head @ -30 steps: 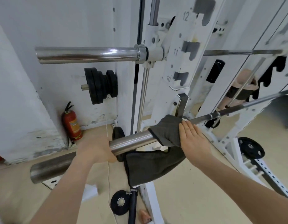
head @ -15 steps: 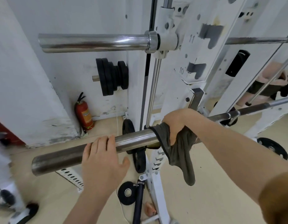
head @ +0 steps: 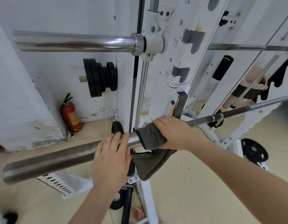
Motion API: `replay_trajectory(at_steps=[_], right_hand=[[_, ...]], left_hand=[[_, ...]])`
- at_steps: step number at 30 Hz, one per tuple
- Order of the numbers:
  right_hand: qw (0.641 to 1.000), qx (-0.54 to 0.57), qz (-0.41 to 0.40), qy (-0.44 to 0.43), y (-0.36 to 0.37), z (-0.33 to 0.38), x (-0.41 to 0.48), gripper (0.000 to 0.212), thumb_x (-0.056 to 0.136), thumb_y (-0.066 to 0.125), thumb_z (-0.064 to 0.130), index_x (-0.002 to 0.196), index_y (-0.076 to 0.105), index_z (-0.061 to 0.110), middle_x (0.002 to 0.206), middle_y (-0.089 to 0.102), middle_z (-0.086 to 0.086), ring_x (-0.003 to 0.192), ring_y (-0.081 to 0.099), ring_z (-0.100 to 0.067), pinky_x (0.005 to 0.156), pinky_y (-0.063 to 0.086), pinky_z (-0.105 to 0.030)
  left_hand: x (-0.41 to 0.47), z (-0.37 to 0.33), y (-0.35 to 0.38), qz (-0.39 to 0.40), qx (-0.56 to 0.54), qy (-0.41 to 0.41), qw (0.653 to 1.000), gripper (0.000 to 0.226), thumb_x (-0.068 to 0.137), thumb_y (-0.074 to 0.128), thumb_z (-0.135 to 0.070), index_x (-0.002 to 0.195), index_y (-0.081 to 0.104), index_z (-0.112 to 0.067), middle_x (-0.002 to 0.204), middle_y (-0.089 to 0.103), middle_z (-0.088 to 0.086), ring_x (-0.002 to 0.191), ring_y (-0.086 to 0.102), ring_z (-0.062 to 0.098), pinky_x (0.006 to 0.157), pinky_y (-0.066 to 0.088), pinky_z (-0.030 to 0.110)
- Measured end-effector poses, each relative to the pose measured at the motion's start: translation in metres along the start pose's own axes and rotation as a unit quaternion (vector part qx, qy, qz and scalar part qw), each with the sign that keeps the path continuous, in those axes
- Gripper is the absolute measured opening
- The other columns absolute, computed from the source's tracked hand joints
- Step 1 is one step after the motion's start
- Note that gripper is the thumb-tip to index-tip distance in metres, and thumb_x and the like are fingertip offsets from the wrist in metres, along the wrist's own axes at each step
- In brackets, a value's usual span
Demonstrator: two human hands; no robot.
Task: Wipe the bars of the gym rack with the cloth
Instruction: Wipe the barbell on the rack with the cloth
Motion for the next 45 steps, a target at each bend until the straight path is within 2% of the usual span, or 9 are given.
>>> replay_trajectory(at_steps=[5, 13, 18, 22, 27, 32, 36, 40, 45], right_hand=[[0.976, 0.057, 0.21, 0.017, 0.009, 0.008, 0.045, 0.057, 0.055, 0.077, 0.061, 0.093, 0.06, 0.022, 0.082, 0.066, 0.004, 0.074, 0.063, -0.017, 0.064, 0.054, -0.032], [0.995, 0.074, -0.038, -0.047, -0.028, 0.16, 0.071, 0.045, 0.079, 0.063, 0.048, 0.108, 0.054, 0.016, 0.096, 0.063, -0.004, 0.083, 0.063, -0.025, 0.063, 0.04, -0.033], [0.97, 0.197, 0.034, -0.141, -0.057, 0.247, 0.095, 0.033, 0.091, 0.056, 0.03, 0.117, 0.057, 0.01, 0.105, 0.065, -0.007, 0.094, 0.064, -0.026, 0.08, 0.053, -0.039], [0.921, 0.339, 0.129, -0.139, -0.061, 0.206, 0.087, 0.034, 0.079, 0.07, 0.023, 0.111, 0.063, 0.014, 0.096, 0.064, -0.002, 0.084, 0.058, -0.016, 0.082, 0.053, -0.035], [0.954, 0.284, 0.002, 0.096, -0.045, 0.07, 0.034, 0.032, 0.094, 0.051, 0.023, 0.125, 0.061, 0.02, 0.124, 0.058, 0.001, 0.115, 0.054, -0.019, 0.095, 0.046, -0.035], [0.982, 0.165, 0.014, 0.089, -0.005, 0.055, 0.009, 0.054, 0.087, 0.054, 0.046, 0.135, 0.045, 0.023, 0.134, 0.05, 0.005, 0.127, 0.044, -0.016, 0.115, 0.025, -0.037], [0.99, 0.079, 0.07, 0.093, 0.002, 0.051, 0.027, 0.05, 0.066, 0.07, 0.048, 0.107, 0.049, 0.028, 0.108, 0.06, 0.004, 0.099, 0.057, -0.021, 0.09, 0.042, -0.037], [0.992, 0.054, 0.079, 0.08, -0.003, 0.045, 0.036, 0.031, 0.066, 0.065, 0.045, 0.089, 0.045, 0.037, 0.088, 0.064, 0.01, 0.073, 0.056, -0.015, 0.064, 0.037, -0.028], [0.979, 0.071, 0.182, 0.056, -0.001, 0.058, 0.044, 0.031, 0.063, 0.069, 0.04, 0.082, 0.044, 0.039, 0.075, 0.061, 0.013, 0.067, 0.055, -0.008, 0.047, 0.033, -0.022]], left_hand=[[-0.01, -0.004, -0.03, -0.003, -0.054, 0.0, 0.999, 0.035, 0.092, 0.042, -0.037, 0.116, 0.066, -0.027, 0.121, 0.067, -0.004, 0.114, 0.06, 0.018, 0.092, 0.048, 0.037], [0.008, 0.082, -0.037, 0.041, -0.081, -0.121, 0.989, 0.035, 0.096, 0.032, -0.024, 0.122, 0.056, -0.026, 0.115, 0.065, -0.001, 0.104, 0.058, 0.024, 0.088, 0.039, 0.039], [-0.025, 0.13, -0.074, -0.047, -0.117, -0.172, 0.977, 0.053, 0.073, 0.048, -0.004, 0.124, 0.059, -0.013, 0.128, 0.058, 0.007, 0.118, 0.049, 0.027, 0.097, 0.041, 0.04], [-0.03, 0.099, -0.075, -0.012, -0.032, -0.075, 0.997, 0.069, 0.068, 0.052, -0.015, 0.137, 0.047, -0.011, 0.135, 0.054, 0.008, 0.12, 0.05, 0.027, 0.106, 0.038, 0.047], [-0.014, 0.038, -0.012, 0.132, 0.15, -0.026, 0.979, 0.091, 0.072, 0.064, -0.057, 0.145, 0.027, -0.016, 0.138, 0.042, 0.013, 0.129, 0.038, 0.032, 0.112, 0.022, 0.053], [0.047, 0.043, -0.002, 0.245, 0.056, 0.004, 0.968, 0.057, 0.07, 0.06, -0.071, 0.106, 0.053, -0.027, 0.093, 0.061, -0.006, 0.083, 0.058, 0.014, 0.063, 0.041, 0.028], [0.054, 0.043, 0.013, 0.457, -0.131, -0.029, 0.879, 0.069, 0.076, 0.048, -0.079, 0.117, 0.063, -0.026, 0.112, 0.065, -0.002, 0.096, 0.059, 0.015, 0.079, 0.043, 0.027], [0.037, 0.122, -0.015, 0.302, -0.011, -0.115, 0.946, 0.077, 0.085, 0.012, -0.079, 0.099, 0.063, -0.023, 0.107, 0.064, 0.003, 0.098, 0.059, 0.023, 0.079, 0.043, 0.035], [-0.002, 0.219, -0.031, 0.303, 0.032, -0.232, 0.924, 0.066, 0.094, 0.015, -0.061, 0.126, 0.057, -0.022, 0.137, 0.054, 0.008, 0.12, 0.052, 0.028, 0.098, 0.037, 0.039]])
Point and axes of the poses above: each hand's wrist, its own x-axis towards the middle knuckle, its own y-axis out of the palm, z = x × y, the point moved 8 cm from there along x, towards the middle knuckle
